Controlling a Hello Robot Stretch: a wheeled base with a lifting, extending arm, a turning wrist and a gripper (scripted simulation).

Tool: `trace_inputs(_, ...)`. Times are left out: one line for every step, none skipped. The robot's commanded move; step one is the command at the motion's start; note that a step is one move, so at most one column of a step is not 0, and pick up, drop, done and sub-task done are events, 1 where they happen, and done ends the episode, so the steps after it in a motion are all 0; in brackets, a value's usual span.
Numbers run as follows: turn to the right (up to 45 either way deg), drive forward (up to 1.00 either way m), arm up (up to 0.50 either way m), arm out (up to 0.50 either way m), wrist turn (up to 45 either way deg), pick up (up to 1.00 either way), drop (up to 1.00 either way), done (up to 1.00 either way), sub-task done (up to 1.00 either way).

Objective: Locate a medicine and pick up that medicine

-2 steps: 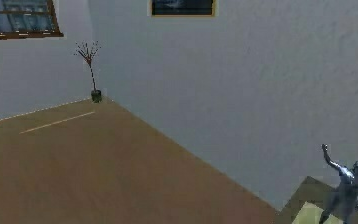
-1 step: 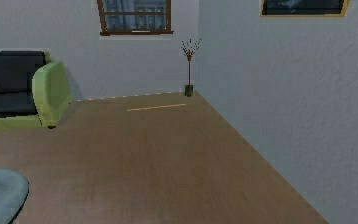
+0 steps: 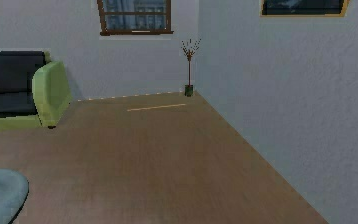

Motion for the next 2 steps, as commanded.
trace_inputs(0.0,0.00,0.34,0.00,0.0,0.00,0.00,0.00,0.00)
trace_inputs(0.0,0.00,0.00,0.30,0.0,0.00,0.00,0.00,0.00)
